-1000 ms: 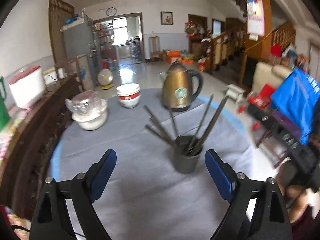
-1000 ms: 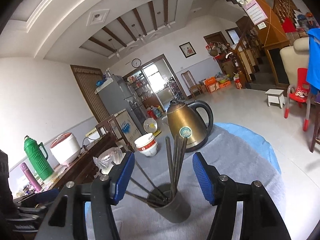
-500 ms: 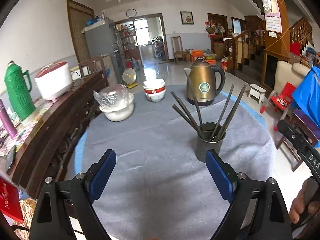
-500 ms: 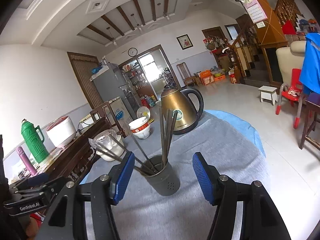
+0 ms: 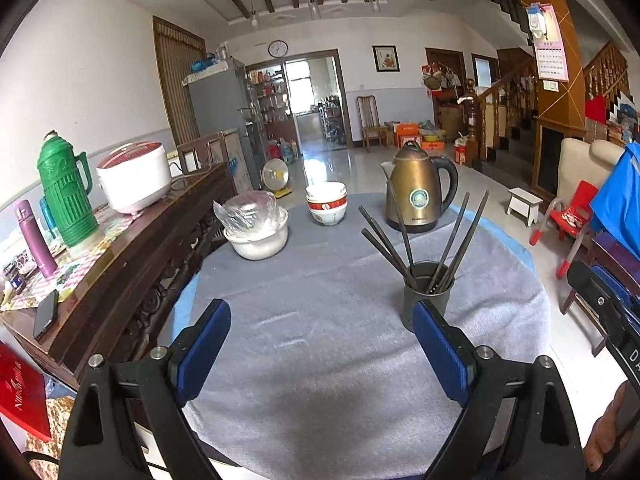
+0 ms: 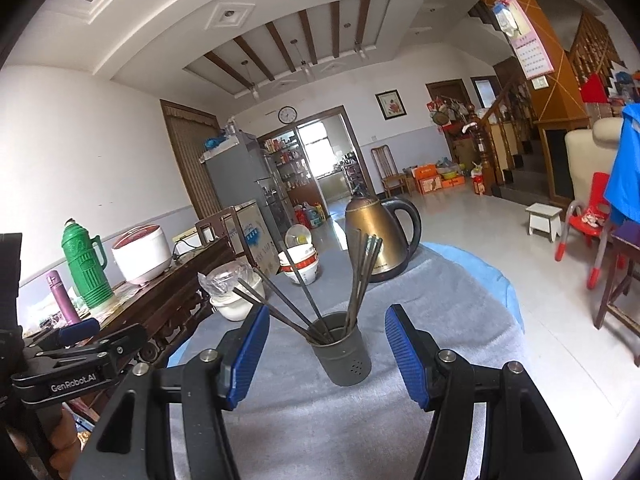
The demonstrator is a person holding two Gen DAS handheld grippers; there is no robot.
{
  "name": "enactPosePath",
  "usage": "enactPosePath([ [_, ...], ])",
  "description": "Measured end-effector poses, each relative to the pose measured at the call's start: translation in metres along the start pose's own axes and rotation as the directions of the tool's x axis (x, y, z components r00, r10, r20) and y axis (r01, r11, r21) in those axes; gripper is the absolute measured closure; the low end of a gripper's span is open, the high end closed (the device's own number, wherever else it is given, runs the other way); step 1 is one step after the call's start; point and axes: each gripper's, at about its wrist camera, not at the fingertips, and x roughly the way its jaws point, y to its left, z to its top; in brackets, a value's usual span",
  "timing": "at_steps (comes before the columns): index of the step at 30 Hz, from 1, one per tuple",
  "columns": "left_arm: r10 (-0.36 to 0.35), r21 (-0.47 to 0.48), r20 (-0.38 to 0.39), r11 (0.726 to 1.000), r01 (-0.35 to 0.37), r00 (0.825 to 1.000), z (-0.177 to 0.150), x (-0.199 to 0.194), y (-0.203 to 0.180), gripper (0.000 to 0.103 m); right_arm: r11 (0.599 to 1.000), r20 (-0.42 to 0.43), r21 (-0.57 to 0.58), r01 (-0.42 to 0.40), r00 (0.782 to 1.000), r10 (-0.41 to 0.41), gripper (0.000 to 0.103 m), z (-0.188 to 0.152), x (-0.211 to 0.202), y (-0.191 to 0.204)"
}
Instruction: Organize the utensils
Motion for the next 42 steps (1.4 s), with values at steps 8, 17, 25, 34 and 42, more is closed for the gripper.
enactPosePath([
  [8,0.030,-0.005,0.029,1.000,-0.030,0.999,-0.002,-0.007,0.008,0.003,0.999,0.006,-0.029,-0.014,1.000,0.014,0.038,-0.001,-0.005,0.014],
  [17,0.079,-0.017,0.023,0.997,-0.079,0.997,-0.006,-0.010,0.017,0.003,0.999,-0.001,-0.041,-0.011,1.000,0.011,0.038,-0.007,-0.009,0.021],
  [25,0.114,-0.014,0.040,0.993,-0.113,0.993,-0.008,-0.023,0.023,0.003,0.998,0.010,-0.064,-0.018,1.000,0.019,0.038,-0.008,-0.016,0.031],
  [34,0.148,-0.022,0.051,0.989,-0.147,0.988,-0.010,-0.028,0.033,0.003,0.997,0.003,-0.077,-0.028,1.000,0.028,0.038,-0.011,-0.015,0.042],
  [42,0.166,-0.031,0.050,0.986,-0.165,0.985,-0.012,-0.033,0.038,0.003,0.996,0.009,-0.087,-0.032,0.999,0.033,0.038,-0.011,-0.016,0.046],
])
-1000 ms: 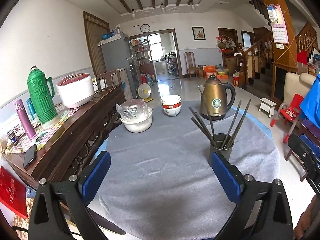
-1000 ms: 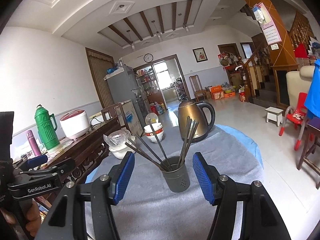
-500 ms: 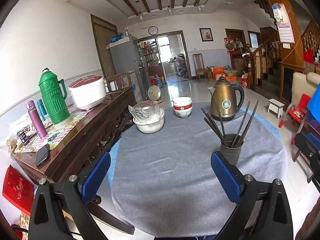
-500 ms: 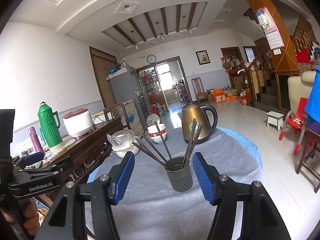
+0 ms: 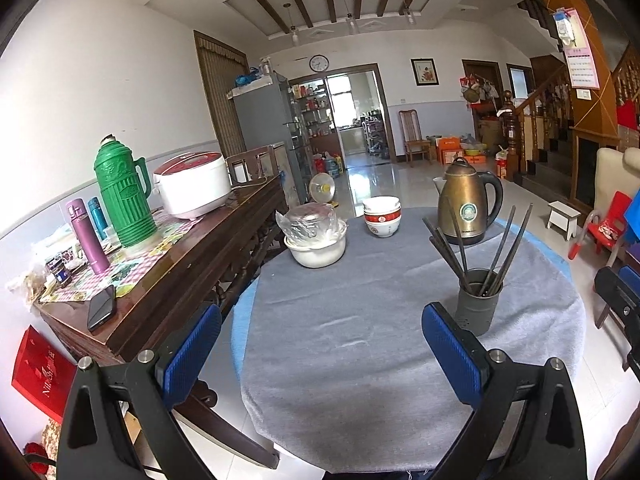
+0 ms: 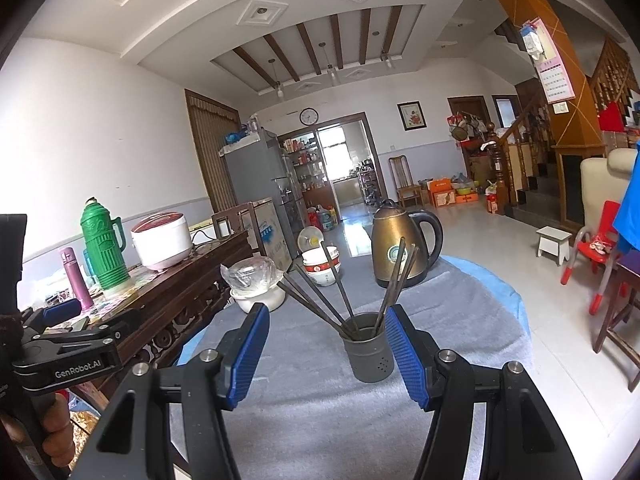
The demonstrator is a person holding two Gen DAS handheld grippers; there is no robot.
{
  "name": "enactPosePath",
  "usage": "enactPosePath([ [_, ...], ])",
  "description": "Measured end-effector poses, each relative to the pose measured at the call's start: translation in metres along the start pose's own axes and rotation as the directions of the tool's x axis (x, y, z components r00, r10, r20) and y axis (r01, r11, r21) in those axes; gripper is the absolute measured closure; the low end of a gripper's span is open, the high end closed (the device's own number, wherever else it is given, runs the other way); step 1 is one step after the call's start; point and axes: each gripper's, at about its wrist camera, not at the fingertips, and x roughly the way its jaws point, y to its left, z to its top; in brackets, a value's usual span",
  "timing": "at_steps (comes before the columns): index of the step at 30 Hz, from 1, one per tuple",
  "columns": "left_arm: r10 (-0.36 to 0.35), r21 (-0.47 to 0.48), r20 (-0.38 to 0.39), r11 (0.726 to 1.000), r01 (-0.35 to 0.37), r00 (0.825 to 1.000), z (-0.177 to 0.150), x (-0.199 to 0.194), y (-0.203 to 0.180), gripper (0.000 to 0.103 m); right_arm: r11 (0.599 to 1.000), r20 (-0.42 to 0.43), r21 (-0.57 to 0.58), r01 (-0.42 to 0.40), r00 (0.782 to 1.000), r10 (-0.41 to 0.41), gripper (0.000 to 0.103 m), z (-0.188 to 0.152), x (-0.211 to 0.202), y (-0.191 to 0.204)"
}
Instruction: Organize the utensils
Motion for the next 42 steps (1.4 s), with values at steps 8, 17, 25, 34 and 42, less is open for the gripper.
enactPosePath([
  [8,0.005,-0.009,-0.003,1.000,-0.005,1.000,0.000,-0.001,0.004,0.003,1.000,0.001,-0.007,-0.003,1.000,0.003,0.038,-0.001,0.000,0.003],
  [17,0.007,-0.016,-0.001,1.000,-0.007,1.000,0.000,-0.003,0.009,0.003,1.000,0.003,-0.012,-0.006,1.000,0.007,0.038,0.000,0.000,0.007],
  [25,0.009,-0.028,-0.002,1.000,-0.010,1.000,-0.001,-0.004,0.013,0.003,1.000,-0.002,-0.017,-0.005,1.000,0.005,0.038,0.000,0.001,0.008],
  [34,0.014,-0.037,-0.002,0.999,-0.014,1.000,-0.003,-0.005,0.015,0.003,1.000,-0.003,-0.022,-0.009,1.000,0.009,0.038,-0.003,0.001,0.010],
  [42,0.017,-0.044,-0.004,0.999,-0.017,1.000,-0.004,-0.005,0.018,0.003,1.000,-0.003,-0.023,-0.009,1.000,0.009,0.038,-0.004,0.001,0.011],
])
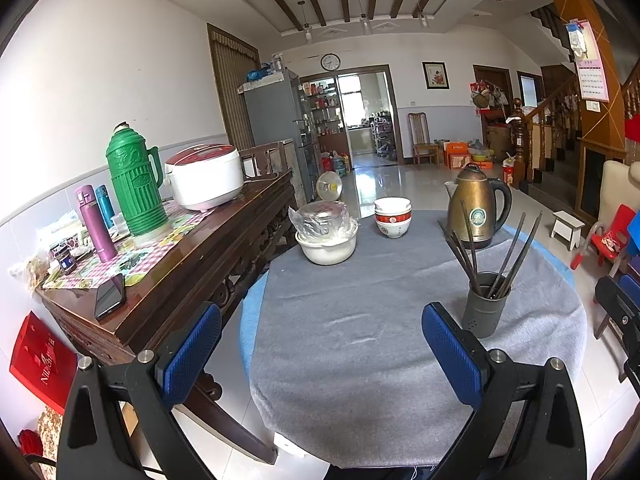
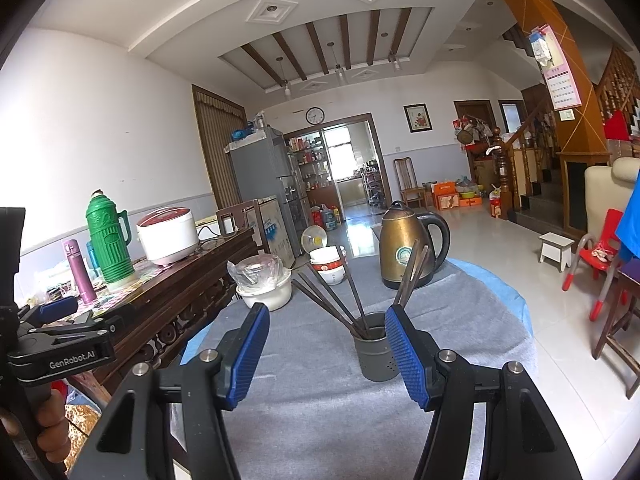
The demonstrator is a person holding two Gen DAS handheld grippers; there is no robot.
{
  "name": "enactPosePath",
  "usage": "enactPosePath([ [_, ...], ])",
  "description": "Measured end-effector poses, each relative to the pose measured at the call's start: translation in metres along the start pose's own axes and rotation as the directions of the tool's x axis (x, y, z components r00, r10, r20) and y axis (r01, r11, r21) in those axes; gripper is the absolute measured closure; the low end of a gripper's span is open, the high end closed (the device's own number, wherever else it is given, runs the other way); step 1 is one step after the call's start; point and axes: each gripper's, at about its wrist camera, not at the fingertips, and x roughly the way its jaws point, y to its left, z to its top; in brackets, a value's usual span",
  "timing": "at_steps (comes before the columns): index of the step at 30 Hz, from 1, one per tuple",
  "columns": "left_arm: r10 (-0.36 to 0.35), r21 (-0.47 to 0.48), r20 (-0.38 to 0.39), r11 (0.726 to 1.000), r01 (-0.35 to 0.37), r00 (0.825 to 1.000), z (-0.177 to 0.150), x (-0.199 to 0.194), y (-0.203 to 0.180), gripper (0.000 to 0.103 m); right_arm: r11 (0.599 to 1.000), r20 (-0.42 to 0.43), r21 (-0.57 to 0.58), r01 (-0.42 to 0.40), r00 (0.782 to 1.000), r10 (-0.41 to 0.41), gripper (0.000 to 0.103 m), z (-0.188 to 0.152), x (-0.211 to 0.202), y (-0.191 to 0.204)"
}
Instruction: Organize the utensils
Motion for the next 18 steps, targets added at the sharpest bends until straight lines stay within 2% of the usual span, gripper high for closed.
enactPosePath([
  [18,-0.001,-0.004,-0.001,1.000,0.001,1.000,-0.0030,-0.0011,0.0022,0.003,1.000,-0.001,-0.001,-0.001,1.000,0.001,0.038,-0.0003,0.0001,0.0018],
])
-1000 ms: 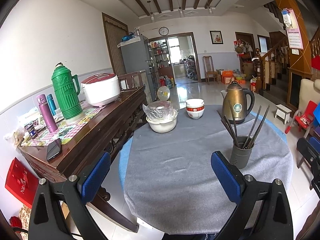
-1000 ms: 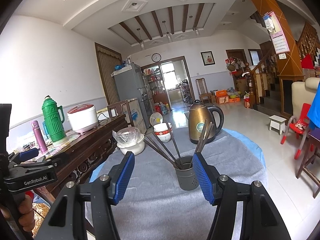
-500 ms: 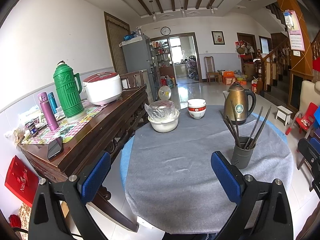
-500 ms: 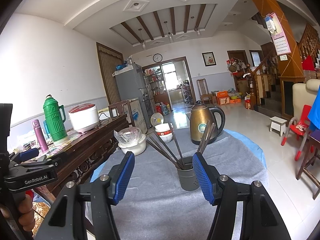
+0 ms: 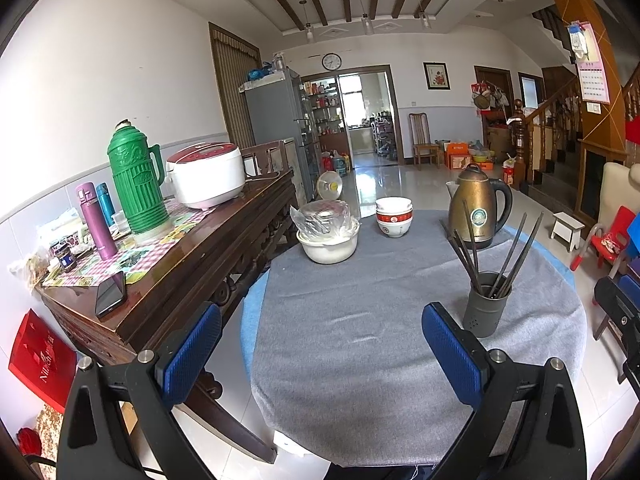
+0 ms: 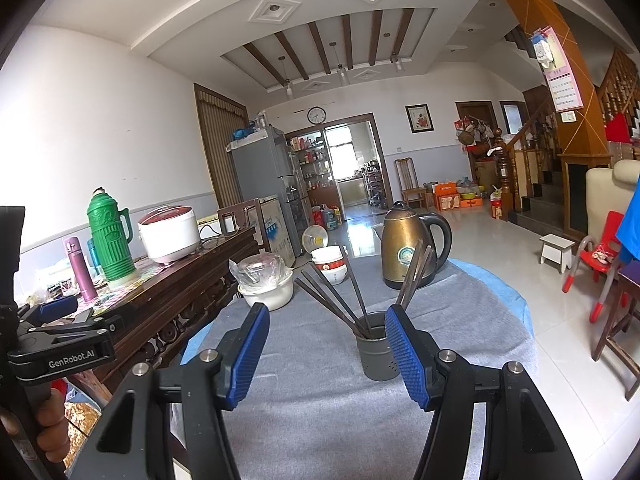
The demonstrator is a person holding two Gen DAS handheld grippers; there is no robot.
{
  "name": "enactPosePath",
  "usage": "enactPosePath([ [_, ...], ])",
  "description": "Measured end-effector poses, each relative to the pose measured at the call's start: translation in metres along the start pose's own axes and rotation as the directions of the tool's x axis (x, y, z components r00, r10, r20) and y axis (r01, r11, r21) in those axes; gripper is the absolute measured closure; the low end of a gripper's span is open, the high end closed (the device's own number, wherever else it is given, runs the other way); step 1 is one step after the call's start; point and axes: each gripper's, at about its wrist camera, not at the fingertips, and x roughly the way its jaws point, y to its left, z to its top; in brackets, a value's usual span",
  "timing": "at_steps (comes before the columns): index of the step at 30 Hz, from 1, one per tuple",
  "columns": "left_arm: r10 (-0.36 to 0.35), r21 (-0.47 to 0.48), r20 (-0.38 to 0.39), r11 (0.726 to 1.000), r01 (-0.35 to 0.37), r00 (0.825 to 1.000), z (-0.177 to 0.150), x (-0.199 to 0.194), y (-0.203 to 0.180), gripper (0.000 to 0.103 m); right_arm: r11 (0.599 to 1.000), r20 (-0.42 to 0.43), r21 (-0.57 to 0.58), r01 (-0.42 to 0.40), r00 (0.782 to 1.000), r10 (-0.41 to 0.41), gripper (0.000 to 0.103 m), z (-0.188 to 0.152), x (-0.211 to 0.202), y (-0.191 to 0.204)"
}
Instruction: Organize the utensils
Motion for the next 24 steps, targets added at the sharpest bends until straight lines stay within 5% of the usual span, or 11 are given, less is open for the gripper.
enactPosePath([
  [24,0.001,-0.002,-0.003,1.000,-0.001,1.000,-0.0013,-0.0009,0.0018,0.003,1.000,0.001,-0.007,-0.001,1.000,0.001,0.038,0.0002,0.0019,0.0025],
])
